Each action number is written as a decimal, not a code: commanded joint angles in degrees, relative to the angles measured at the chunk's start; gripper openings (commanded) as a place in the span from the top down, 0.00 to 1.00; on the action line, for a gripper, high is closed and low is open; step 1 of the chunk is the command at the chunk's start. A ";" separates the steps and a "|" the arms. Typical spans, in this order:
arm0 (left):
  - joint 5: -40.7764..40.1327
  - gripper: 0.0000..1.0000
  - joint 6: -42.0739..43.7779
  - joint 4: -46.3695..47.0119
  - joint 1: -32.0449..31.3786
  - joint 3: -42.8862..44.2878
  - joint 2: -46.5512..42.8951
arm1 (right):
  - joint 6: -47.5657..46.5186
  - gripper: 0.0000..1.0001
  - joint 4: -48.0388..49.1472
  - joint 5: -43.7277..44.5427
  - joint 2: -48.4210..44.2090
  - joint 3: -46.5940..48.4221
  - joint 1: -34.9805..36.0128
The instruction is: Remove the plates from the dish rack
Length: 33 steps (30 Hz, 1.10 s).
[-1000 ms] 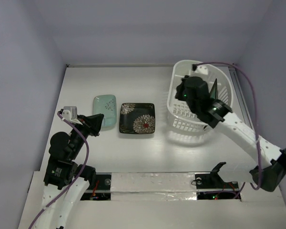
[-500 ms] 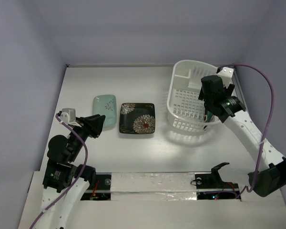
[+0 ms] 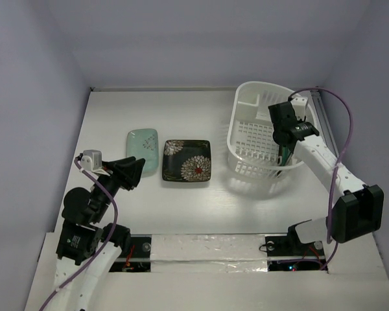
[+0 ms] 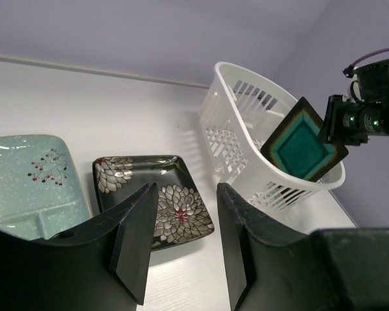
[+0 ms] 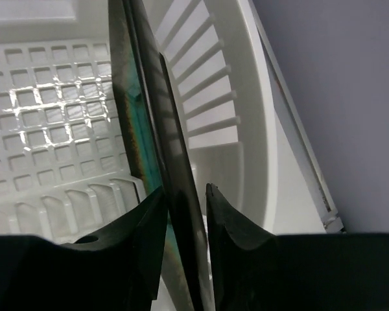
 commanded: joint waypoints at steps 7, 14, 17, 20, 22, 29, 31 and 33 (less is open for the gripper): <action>0.24 0.61 0.22 2.91 -0.96 -0.49 -1.15 | -3.50 0.57 1.00 1.49 -3.07 -1.35 -0.49; 0.15 0.61 0.13 2.91 -0.96 -0.40 -1.41 | -3.85 0.73 1.00 -0.10 -2.71 -1.62 -0.49; 0.15 0.61 0.13 2.91 -0.96 -0.49 -1.41 | -4.02 0.87 0.82 -0.71 -3.06 -1.44 -0.49; 0.06 0.60 0.22 2.91 -0.96 -0.49 -1.59 | -4.55 0.98 0.73 0.68 -4.38 -1.70 -0.49; 0.06 0.60 0.13 2.91 -1.48 -0.40 -1.50 | -4.90 1.00 0.39 1.13 -5.34 -1.27 -0.49; 0.06 0.60 0.13 3.00 -1.49 -0.49 -1.59 | -6.66 1.00 -2.43 8.68 -6.75 0.66 2.93; -0.03 0.60 0.04 3.08 -1.49 -0.49 -1.50 | -6.66 1.00 -3.66 10.35 -6.93 1.19 4.68; 0.06 0.60 0.04 3.00 -1.49 -0.49 -1.50 | -7.19 1.00 -3.66 12.37 -7.71 1.20 5.74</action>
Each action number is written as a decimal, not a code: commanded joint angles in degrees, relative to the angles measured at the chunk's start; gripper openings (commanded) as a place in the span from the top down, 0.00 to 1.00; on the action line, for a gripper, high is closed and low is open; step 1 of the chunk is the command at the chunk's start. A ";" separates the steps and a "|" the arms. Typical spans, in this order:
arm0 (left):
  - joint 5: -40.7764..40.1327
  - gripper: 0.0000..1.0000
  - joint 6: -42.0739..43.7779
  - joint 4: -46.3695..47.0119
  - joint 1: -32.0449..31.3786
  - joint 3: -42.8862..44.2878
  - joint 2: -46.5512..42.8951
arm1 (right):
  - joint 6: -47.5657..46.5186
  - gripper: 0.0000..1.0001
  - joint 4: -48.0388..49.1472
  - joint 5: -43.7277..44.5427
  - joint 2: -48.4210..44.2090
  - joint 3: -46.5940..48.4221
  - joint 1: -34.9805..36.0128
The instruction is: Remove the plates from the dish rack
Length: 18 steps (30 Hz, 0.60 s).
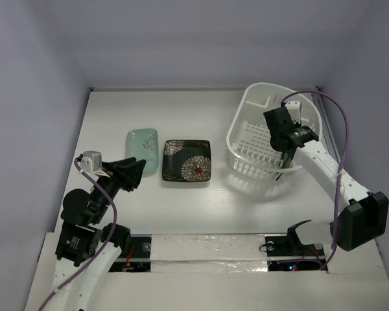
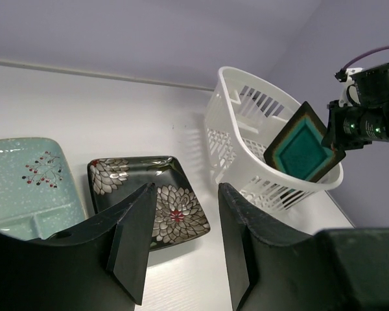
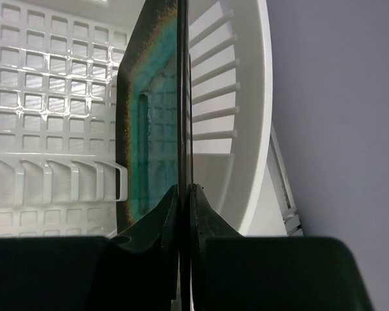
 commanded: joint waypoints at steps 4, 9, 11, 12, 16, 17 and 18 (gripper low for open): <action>0.02 0.60 0.04 3.11 -0.35 -0.58 -0.32 | -4.18 1.00 3.23 11.10 -8.19 1.08 3.88; -0.07 0.60 -0.04 3.19 -0.35 -0.58 -0.06 | -8.92 1.00 8.58 13.11 -13.73 -0.59 6.51; -0.07 0.60 -0.04 3.19 -0.35 -0.67 -0.05 | -10.16 1.00 9.30 14.52 -15.14 -0.77 6.52; -0.24 0.60 -0.13 3.19 -0.35 -0.67 -0.05 | -10.42 1.00 9.65 16.01 -15.40 -0.51 7.12; -0.51 0.60 -0.22 3.11 -0.35 -0.67 0.30 | -9.55 1.00 10.10 17.43 -16.55 2.91 7.13; -0.77 0.60 -0.22 3.02 -0.35 -0.67 0.38 | -8.76 1.00 9.92 17.17 -16.98 5.62 7.13; -0.86 0.60 -0.31 2.93 -0.35 -0.67 0.47 | -8.41 1.00 9.92 16.73 -17.25 6.95 7.13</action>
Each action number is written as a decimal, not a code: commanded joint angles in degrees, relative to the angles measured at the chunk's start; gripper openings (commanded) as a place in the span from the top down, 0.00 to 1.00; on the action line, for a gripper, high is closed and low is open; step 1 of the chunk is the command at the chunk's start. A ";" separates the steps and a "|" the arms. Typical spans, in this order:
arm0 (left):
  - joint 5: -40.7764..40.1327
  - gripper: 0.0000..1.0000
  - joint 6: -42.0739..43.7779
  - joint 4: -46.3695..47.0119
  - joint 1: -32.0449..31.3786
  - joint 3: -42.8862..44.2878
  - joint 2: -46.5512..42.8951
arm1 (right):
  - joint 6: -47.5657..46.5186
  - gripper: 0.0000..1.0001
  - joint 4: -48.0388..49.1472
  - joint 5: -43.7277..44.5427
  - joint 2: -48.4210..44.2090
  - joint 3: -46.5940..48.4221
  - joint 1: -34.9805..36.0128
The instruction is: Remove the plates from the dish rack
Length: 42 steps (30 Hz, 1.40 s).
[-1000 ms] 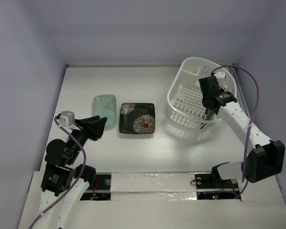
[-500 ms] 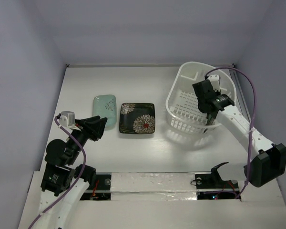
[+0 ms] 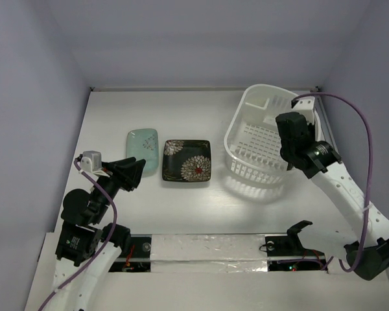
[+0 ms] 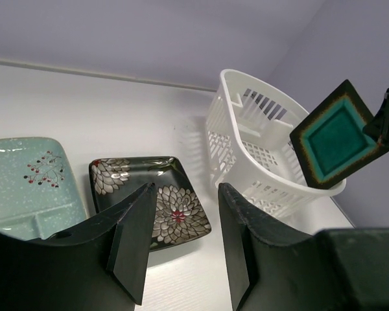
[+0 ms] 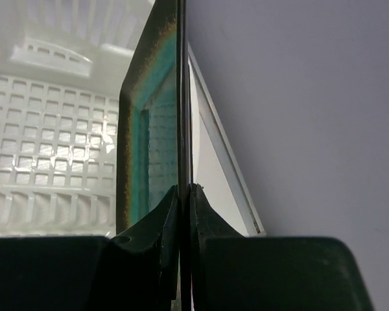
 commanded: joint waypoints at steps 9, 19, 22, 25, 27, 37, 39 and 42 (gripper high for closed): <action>-1.13 0.60 -0.35 2.93 -0.35 -0.51 0.71 | 6.99 1.00 8.03 -6.50 -7.48 21.72 1.52; -1.30 0.60 -0.35 2.84 -0.35 -0.51 1.68 | 27.10 1.00 28.66 -44.84 -11.44 11.99 3.26; -1.04 0.60 -0.35 2.76 -0.35 -0.51 2.64 | 34.41 1.00 41.58 -46.63 -10.30 3.20 9.74; -0.95 0.60 -0.35 2.75 -0.35 -0.51 3.26 | 38.37 1.00 50.20 -41.44 -6.88 -1.99 14.78; -1.04 0.60 -0.35 2.75 -0.35 -0.51 3.53 | 41.96 1.00 56.42 -39.43 -3.73 -5.41 18.82; -1.83 0.60 -0.53 2.49 -0.35 -0.51 3.35 | 53.49 1.00 78.51 -29.30 10.53 -15.43 29.47; -1.83 0.60 -0.53 2.49 -0.35 -0.51 3.26 | 56.47 1.00 83.52 -28.35 11.85 -18.16 29.47; -1.74 0.60 -0.53 2.49 -0.35 -0.51 3.35 | 59.46 1.00 86.25 -26.06 13.08 -21.51 29.47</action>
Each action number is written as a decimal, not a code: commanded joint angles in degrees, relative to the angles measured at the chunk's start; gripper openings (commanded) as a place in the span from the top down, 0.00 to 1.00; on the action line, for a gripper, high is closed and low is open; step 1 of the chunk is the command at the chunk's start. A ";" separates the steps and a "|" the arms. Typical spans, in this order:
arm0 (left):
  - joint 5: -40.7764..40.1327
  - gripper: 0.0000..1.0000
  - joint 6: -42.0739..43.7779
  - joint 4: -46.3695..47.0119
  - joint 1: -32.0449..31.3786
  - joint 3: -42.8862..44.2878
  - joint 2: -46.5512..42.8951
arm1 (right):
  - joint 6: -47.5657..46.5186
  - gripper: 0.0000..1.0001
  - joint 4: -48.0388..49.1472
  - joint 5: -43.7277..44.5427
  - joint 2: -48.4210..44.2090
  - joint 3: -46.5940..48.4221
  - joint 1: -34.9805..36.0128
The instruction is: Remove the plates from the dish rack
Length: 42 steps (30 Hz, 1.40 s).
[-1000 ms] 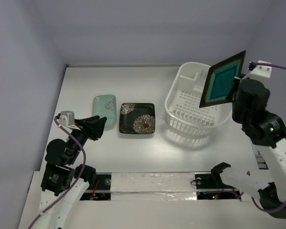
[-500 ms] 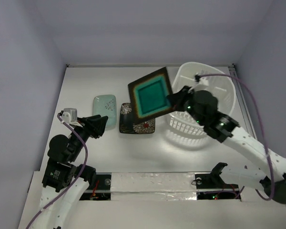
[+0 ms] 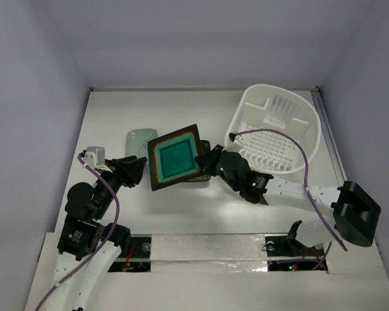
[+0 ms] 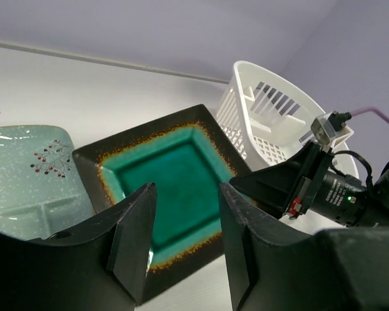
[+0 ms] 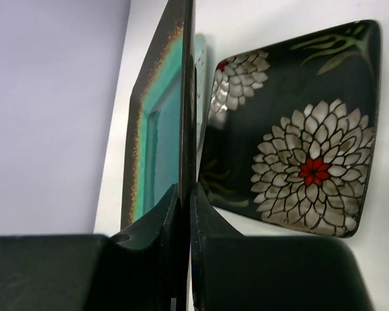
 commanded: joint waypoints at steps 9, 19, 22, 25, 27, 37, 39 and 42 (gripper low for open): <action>-0.28 0.60 -0.33 2.53 -0.35 -0.49 0.29 | 15.15 1.00 26.21 11.62 3.34 -0.08 0.99; -0.01 0.60 -0.33 2.53 -0.35 -0.58 0.03 | 17.35 1.00 19.70 16.11 3.34 -0.87 0.99; -0.01 0.60 -0.33 2.62 -0.35 -0.58 -0.06 | 17.79 1.00 17.32 16.82 3.95 -0.43 0.99; -0.10 0.60 -0.33 2.62 -0.35 -0.58 -0.06 | 18.49 1.00 16.88 16.91 4.66 -1.04 0.99; -0.10 0.60 -0.33 2.62 -0.35 -0.49 -0.24 | 18.76 1.00 16.18 16.99 5.10 -1.05 0.99; -0.10 0.60 -0.33 2.53 -0.35 -0.49 -0.68 | 21.13 1.00 15.04 16.03 8.44 -1.40 0.99; -0.19 0.60 -0.33 2.53 -0.35 -0.40 -0.67 | 21.92 1.00 15.12 15.85 9.23 -1.66 0.99; -0.19 0.60 -0.24 2.53 -0.35 -0.40 -0.68 | 22.44 0.97 15.30 15.50 10.37 -2.01 0.99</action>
